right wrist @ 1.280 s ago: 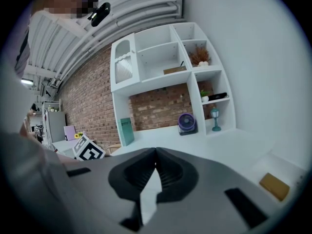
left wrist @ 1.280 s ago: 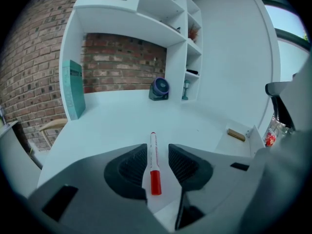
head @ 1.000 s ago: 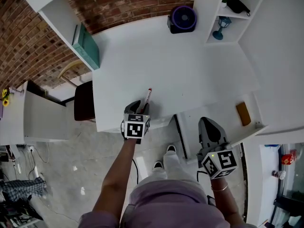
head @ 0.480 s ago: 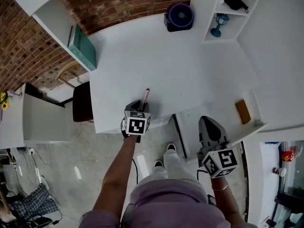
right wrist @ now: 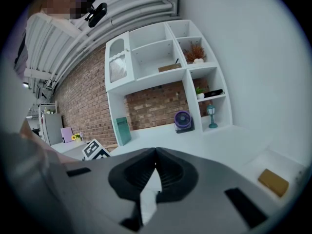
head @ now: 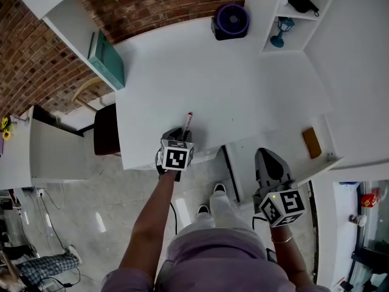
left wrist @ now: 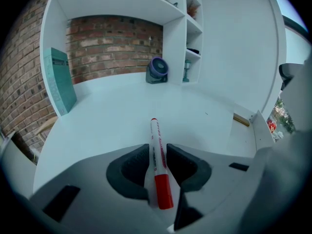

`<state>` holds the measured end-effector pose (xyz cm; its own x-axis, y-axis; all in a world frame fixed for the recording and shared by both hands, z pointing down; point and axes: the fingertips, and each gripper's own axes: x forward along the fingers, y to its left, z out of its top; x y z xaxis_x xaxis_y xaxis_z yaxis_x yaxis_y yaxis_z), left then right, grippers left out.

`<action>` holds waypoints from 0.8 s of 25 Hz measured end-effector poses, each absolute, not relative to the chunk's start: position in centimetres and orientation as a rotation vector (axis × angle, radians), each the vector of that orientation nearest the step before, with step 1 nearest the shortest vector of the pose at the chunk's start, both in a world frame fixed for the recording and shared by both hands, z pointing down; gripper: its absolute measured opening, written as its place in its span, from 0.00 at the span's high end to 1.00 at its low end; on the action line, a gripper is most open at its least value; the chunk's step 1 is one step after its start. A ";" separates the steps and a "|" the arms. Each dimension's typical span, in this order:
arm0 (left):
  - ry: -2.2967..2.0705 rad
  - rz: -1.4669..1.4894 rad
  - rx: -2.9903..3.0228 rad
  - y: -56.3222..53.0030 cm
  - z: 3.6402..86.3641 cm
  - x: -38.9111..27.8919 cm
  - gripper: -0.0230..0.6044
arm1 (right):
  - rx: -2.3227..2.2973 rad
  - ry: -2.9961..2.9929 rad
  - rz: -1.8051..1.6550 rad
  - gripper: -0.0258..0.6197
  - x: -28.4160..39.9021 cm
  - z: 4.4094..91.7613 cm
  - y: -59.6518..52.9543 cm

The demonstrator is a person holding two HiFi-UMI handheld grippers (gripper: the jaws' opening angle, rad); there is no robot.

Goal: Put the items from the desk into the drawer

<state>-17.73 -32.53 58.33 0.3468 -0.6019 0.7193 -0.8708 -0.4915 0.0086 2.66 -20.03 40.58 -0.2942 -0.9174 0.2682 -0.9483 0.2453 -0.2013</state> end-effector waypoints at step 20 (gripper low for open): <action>-1.282 0.925 2.305 -30.3 56.7 -16.5 0.86 | 1.855 -2.390 0.489 0.95 3.4 40.0 -17.8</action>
<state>-16.51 -30.33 56.71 0.3791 -0.6216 0.6855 -0.8464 -0.5323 -0.0146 3.37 -17.82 40.02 -0.2651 -0.9305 0.2528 -0.9550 0.2172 -0.2020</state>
